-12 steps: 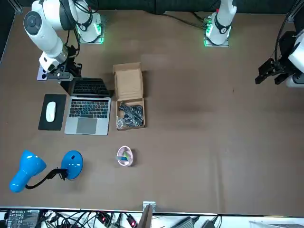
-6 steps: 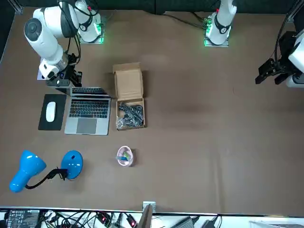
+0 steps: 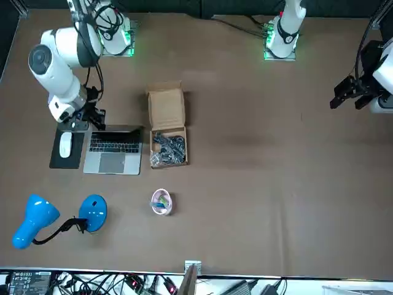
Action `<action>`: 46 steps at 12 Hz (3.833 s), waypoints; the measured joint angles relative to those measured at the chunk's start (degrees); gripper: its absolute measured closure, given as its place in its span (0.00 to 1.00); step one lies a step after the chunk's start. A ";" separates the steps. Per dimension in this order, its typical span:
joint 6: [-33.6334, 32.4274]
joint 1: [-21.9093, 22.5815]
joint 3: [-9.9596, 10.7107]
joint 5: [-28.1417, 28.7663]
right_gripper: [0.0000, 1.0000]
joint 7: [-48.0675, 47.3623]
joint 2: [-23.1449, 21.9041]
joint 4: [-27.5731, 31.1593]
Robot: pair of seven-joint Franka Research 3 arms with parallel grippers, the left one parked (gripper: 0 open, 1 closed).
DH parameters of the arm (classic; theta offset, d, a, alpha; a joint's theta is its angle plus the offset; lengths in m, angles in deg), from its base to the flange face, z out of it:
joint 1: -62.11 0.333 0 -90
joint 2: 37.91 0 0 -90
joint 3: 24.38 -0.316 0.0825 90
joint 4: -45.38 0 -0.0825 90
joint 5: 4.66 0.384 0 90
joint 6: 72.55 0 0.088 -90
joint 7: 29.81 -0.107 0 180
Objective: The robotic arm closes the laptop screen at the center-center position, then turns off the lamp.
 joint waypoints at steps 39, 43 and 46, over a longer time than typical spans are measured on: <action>-1.93 4.95 0.37 -15.20 0.98 -12.80 19.41 -26.17; -4.36 8.53 0.32 -23.41 0.98 -23.01 22.19 -30.80; -4.73 10.03 0.35 -29.48 0.98 -33.03 25.65 -33.93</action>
